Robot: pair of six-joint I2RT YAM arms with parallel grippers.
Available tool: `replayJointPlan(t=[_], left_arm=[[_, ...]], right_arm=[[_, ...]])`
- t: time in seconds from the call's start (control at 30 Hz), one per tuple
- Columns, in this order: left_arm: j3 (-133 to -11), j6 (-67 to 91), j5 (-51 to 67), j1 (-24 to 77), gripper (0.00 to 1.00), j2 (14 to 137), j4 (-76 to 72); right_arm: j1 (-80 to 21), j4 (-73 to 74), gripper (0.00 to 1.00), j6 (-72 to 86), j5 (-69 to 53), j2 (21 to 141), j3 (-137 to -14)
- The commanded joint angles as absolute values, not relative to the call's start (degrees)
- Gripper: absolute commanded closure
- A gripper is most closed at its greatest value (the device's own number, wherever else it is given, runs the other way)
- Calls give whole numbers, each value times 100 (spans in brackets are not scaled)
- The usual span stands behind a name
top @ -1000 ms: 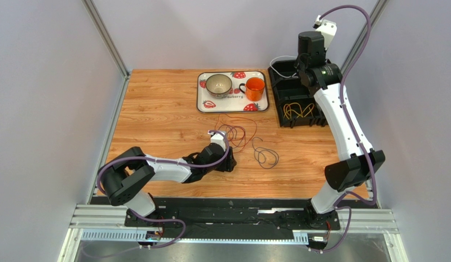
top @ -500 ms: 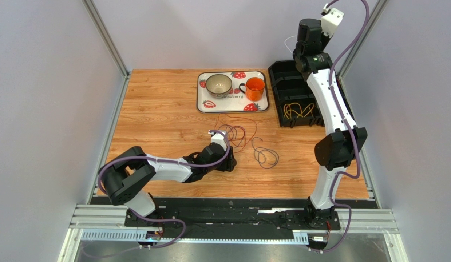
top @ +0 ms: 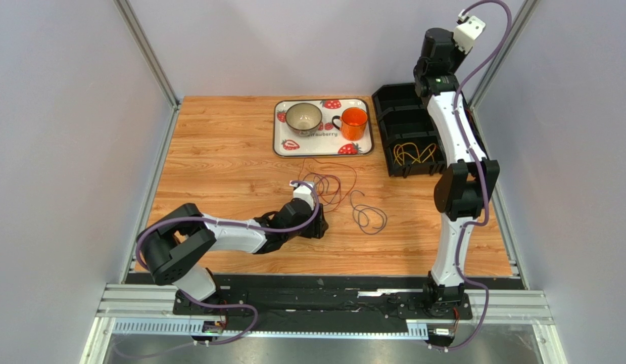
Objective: Untangle the cables
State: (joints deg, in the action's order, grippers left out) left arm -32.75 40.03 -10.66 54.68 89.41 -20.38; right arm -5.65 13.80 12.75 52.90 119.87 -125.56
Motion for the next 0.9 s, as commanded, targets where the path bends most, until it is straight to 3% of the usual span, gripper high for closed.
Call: replayJointPlan(t=[0.0,0.87], left_arm=[[-3480,3902,-1081,5493,41,8903,-1995],[-3867,3788,-1099,5502,42,9202,-1644]], right_arm=[[-431,756,100,1230,5388,12260,-12867],[149,-140,100,1072,5001,13649,-13342]])
